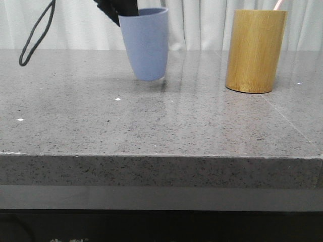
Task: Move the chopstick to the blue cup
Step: 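Grasp the blue cup with the left gripper and slide it toward the bamboo cup, then open the left gripper and lift it off the blue cup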
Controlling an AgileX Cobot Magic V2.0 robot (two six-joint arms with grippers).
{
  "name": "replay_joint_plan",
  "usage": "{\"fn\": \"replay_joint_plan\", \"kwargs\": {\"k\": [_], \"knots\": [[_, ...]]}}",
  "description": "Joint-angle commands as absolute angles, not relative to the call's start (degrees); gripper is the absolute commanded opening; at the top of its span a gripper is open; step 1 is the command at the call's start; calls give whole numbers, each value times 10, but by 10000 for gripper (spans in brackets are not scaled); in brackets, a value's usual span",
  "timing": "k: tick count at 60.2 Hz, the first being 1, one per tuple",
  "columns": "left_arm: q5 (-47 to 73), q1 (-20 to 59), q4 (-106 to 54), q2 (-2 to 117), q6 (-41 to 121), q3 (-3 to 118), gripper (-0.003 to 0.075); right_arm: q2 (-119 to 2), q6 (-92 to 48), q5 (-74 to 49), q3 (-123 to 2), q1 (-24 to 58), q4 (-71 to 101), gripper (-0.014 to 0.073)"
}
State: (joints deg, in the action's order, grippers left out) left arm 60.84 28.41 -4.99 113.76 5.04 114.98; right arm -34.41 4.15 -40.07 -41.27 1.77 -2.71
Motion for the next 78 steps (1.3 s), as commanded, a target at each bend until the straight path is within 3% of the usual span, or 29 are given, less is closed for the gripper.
{"fn": "replay_joint_plan", "kwargs": {"k": [1,35,43,52,55,78], "knots": [[576,289,-53,1109,50,1168,-19,-348,37,-368,-432,14,-35,484],[599,289,-50,1118,50,1171,-13,-348,37,-368,-432,14,-35,484],[600,289,-50,1118,50,1171,102,-348,37,-370,-432,14,-35,484],[600,289,-50,1118,50,1171,360,-348,37,-370,-432,14,-35,484],[600,289,-50,1116,50,1172,412,-348,37,-370,-432,14,-35,484],[664,289,-50,1111,50,1261,421,-348,37,-361,-432,14,-35,484]]}}
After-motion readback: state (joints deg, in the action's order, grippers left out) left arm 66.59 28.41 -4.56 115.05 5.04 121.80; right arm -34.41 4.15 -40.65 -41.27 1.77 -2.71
